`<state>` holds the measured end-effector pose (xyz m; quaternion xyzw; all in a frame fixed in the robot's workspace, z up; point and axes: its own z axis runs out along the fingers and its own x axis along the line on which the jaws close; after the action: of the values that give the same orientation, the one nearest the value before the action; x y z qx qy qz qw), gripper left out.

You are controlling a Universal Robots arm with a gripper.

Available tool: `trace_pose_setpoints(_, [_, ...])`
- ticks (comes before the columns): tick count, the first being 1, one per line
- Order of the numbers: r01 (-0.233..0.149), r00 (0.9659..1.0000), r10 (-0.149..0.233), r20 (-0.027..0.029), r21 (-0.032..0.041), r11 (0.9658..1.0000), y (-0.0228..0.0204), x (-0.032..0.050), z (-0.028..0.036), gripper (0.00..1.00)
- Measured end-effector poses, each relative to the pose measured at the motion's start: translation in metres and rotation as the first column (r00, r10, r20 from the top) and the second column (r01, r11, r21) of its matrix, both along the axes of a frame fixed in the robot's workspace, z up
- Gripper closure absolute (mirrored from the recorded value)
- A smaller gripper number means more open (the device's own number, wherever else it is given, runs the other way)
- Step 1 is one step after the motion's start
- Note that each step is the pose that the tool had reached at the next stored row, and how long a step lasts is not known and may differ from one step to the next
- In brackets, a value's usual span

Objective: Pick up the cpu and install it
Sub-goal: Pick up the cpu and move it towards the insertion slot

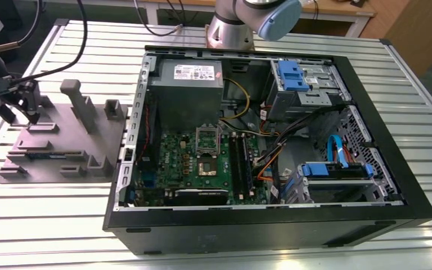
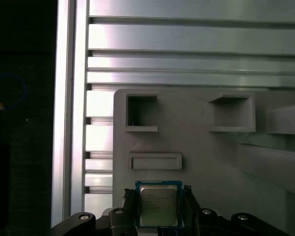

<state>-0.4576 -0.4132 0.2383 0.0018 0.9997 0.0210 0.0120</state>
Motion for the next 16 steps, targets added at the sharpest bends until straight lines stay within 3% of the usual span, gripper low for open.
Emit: trace_pose_setpoints(16, [0.000,1.0000,0.000,0.0002,0.0000,1.0000,0.0000,0.0000,0.0137,0.53])
